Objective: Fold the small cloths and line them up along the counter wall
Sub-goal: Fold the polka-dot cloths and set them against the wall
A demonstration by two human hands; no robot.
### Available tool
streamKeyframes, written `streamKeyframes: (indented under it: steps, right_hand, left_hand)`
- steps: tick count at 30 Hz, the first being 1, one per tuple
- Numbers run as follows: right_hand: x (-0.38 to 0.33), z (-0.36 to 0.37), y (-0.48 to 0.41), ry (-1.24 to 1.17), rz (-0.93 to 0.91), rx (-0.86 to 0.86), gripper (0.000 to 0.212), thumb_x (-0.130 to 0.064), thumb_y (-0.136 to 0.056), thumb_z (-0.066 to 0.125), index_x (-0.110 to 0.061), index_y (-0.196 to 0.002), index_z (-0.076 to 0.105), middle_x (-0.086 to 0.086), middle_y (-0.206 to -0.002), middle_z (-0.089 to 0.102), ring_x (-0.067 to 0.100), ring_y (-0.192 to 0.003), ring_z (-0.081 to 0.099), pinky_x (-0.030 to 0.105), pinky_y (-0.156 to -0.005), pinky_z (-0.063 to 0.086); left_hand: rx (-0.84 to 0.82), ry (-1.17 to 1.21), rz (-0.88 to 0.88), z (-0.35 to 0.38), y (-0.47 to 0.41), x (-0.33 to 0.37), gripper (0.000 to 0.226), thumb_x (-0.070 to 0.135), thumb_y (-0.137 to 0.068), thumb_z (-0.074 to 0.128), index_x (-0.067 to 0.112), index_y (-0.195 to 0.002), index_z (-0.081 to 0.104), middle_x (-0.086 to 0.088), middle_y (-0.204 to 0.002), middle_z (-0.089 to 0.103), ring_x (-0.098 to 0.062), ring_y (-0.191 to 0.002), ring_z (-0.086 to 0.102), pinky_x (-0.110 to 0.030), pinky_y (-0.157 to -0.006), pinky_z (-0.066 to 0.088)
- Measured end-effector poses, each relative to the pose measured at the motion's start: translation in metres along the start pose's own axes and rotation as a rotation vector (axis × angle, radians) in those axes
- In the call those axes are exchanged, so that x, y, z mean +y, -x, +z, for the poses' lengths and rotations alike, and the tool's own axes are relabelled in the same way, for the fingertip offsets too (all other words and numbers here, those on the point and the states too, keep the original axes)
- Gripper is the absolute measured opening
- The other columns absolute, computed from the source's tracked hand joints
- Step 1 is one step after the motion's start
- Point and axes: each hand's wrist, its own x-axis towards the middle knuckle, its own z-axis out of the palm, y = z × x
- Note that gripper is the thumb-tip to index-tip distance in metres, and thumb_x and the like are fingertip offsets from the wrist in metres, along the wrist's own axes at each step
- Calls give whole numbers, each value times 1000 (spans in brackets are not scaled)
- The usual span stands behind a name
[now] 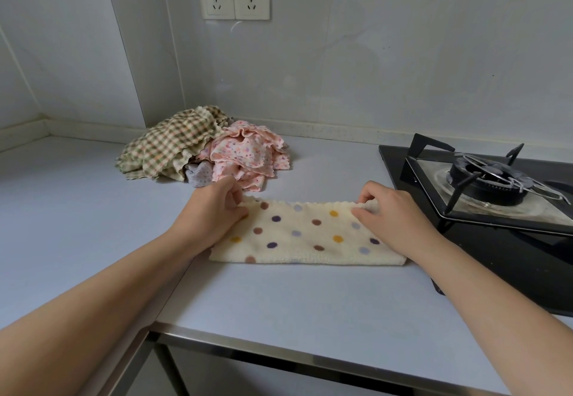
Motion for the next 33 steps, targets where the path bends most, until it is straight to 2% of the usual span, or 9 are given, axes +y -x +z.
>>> streamKeyframes:
  steps: [4,9,12,17,21,24,26,29,33]
  right_hand:
    - [1,-1,0,-8,4,-37,13,-24,-86,63,-22,-74,59,-8,-61,54,4,-46,50,26,-49,35]
    - [5,-3,-3,-35,14,82,11,-19,-81,66,-21,-71,64,-6,-70,64,12,-67,56,28,-60,44]
    - [4,-10,-3,-89,-69,274,6,-12,-79,70,-12,-74,67,-7,-72,65,6,-69,57,10,-61,39]
    - [1,-20,0,-203,-160,448,13,-9,-77,75,-8,-86,65,-6,-77,60,1,-74,54,4,-66,38]
    - [0,-25,-2,-266,-170,461,17,-10,-76,77,-14,-90,67,-3,-78,59,9,-74,55,8,-67,40]
    - [-2,-31,-1,-415,-123,419,15,-6,-78,74,-14,-75,62,-3,-79,62,14,-76,58,21,-69,45]
    - [-3,-34,0,-628,-51,324,19,0,-81,68,-14,-75,56,-6,-81,68,9,-80,63,20,-70,49]
    - [-4,-35,0,-898,33,182,24,3,-86,61,-17,-77,53,-9,-78,67,6,-76,62,22,-67,48]
    - [-6,-41,2,-1263,143,96,15,-3,-88,57,-19,-88,59,-3,-75,69,12,-69,67,26,-58,54]
  left_hand:
    - [30,-17,8,0,1,-1,24,16,-80,72,26,-77,50,8,-71,52,-19,-72,50,-26,-62,39]
    - [167,68,45,-3,0,-6,17,13,-82,69,18,-77,54,6,-68,55,-12,-66,51,-14,-58,35]
    - [220,213,103,-11,-3,-2,17,7,-83,69,14,-75,55,8,-67,58,-5,-62,51,-14,-59,39]
    - [240,370,206,-26,-5,3,19,2,-82,69,14,-75,56,-4,-71,64,-24,-72,63,-33,-70,51]
    - [241,491,232,-41,-7,8,21,20,-79,72,20,-72,52,-16,-75,63,-22,-66,60,-32,-62,49]
    - [209,602,202,-52,-8,14,20,18,-77,65,22,-67,48,-8,-62,58,-16,-58,52,-24,-52,43]
    - [182,624,182,-55,-8,18,22,12,-79,65,22,-68,48,-1,-59,58,-13,-55,52,-17,-50,43]
    - [107,685,106,-58,-7,24,23,-3,-90,58,18,-85,52,-8,-64,54,-12,-56,50,-16,-49,41]
    - [10,856,-73,-54,-9,31,34,-1,-96,45,32,-105,52,-1,-71,50,-10,-61,46,-19,-50,40]
